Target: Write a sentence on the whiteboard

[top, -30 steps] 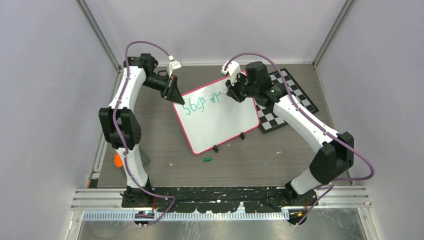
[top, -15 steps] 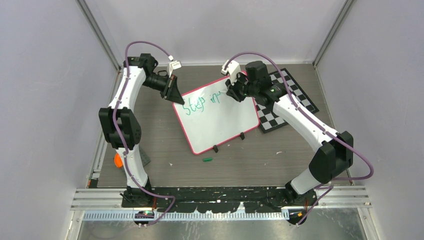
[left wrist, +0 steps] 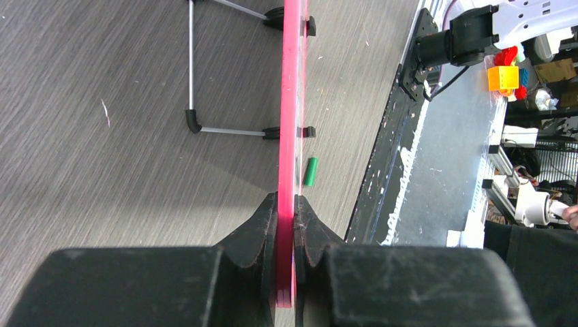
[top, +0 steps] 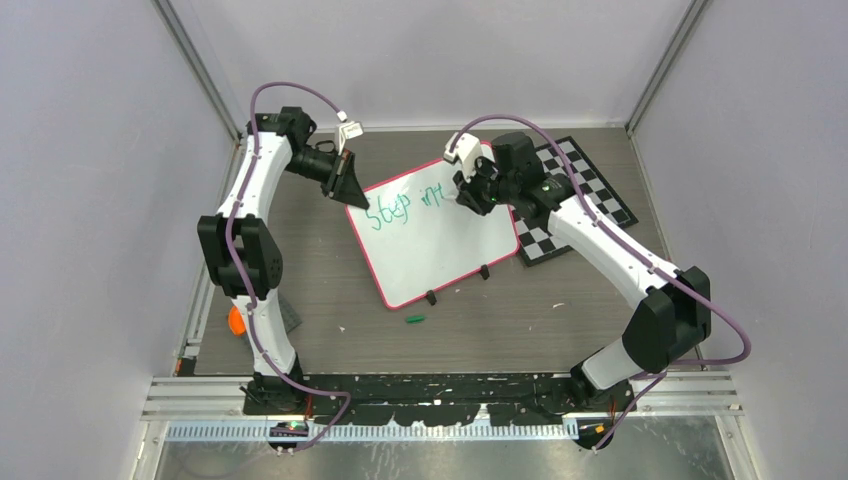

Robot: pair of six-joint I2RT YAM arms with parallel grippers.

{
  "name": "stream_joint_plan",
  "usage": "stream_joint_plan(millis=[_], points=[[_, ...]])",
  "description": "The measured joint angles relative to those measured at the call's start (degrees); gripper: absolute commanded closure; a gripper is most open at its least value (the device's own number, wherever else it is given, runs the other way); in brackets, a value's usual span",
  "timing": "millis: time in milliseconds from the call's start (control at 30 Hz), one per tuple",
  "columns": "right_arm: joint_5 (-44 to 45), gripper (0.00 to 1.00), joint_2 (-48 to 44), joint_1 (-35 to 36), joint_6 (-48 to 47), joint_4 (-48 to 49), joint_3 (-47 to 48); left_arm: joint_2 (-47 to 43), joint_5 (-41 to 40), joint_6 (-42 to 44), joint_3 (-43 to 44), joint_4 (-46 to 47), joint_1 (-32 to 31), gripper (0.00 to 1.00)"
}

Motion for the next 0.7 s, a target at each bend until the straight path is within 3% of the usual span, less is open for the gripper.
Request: stream_joint_plan(millis=[700], points=[[1.0, 1.00, -0.5, -1.1, -2.4, -3.0, 0.3, 0.0, 0.1, 0.1, 0.0, 0.0, 0.0, 0.99]])
